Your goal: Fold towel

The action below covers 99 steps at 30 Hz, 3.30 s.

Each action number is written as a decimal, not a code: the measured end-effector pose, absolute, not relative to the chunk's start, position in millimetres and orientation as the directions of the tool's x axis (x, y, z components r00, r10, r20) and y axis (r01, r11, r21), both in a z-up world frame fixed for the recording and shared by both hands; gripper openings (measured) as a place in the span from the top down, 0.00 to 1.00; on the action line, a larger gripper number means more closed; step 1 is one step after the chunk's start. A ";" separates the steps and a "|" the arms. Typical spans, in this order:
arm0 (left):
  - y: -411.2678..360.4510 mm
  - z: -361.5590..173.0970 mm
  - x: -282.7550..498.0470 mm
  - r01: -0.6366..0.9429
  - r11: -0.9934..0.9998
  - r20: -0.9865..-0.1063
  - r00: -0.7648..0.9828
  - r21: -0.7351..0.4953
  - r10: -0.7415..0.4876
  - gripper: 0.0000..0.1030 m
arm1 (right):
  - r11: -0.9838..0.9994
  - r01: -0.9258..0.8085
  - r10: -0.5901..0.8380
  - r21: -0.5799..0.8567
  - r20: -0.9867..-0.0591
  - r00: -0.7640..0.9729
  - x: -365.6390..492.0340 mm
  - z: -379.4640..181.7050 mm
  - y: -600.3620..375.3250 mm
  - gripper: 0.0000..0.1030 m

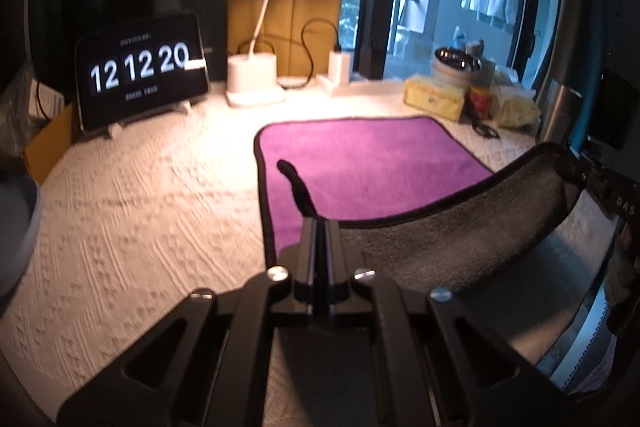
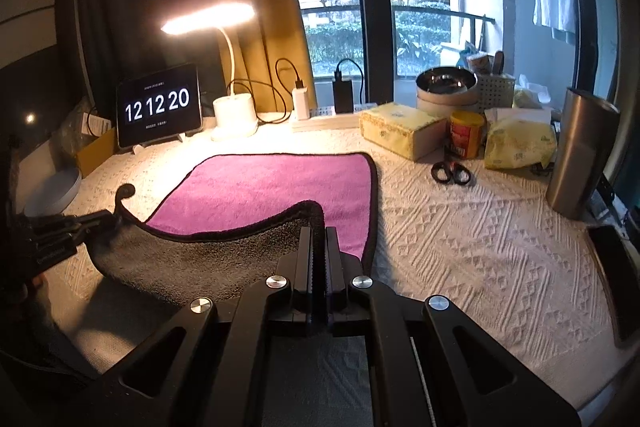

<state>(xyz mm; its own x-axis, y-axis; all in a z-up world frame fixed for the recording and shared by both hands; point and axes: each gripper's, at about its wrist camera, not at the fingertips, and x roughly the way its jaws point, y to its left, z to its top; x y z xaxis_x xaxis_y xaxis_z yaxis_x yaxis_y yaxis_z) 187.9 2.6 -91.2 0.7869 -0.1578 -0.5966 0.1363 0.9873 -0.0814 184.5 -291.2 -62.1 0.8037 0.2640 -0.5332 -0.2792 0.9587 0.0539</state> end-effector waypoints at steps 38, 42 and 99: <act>4.6 -22.4 246.0 0.128 0.991 -0.404 0.905 -0.034 -0.131 0.96 | 0.953 -0.301 0.266 -0.028 -0.395 0.879 256.0 -11.9 -275.9 0.95; 3.7 -20.2 253.2 0.125 0.991 -0.397 0.908 -0.041 -0.131 0.96 | 0.955 -0.296 0.259 -0.038 -0.387 0.885 265.8 -9.1 -275.0 0.95; 11.1 -126.4 435.5 0.028 0.998 -0.675 0.738 0.048 0.012 0.94 | 0.964 -0.239 0.093 -0.119 -0.690 0.718 445.1 -111.9 -251.7 0.95</act>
<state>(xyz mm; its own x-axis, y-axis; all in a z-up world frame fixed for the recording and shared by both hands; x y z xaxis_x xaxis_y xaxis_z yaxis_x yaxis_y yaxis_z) 435.5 11.1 -126.4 0.7376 0.0116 -0.6752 0.0283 0.9984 0.0480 445.1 -251.7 -111.9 0.7177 0.0928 -0.6901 -0.2390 0.9637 -0.1189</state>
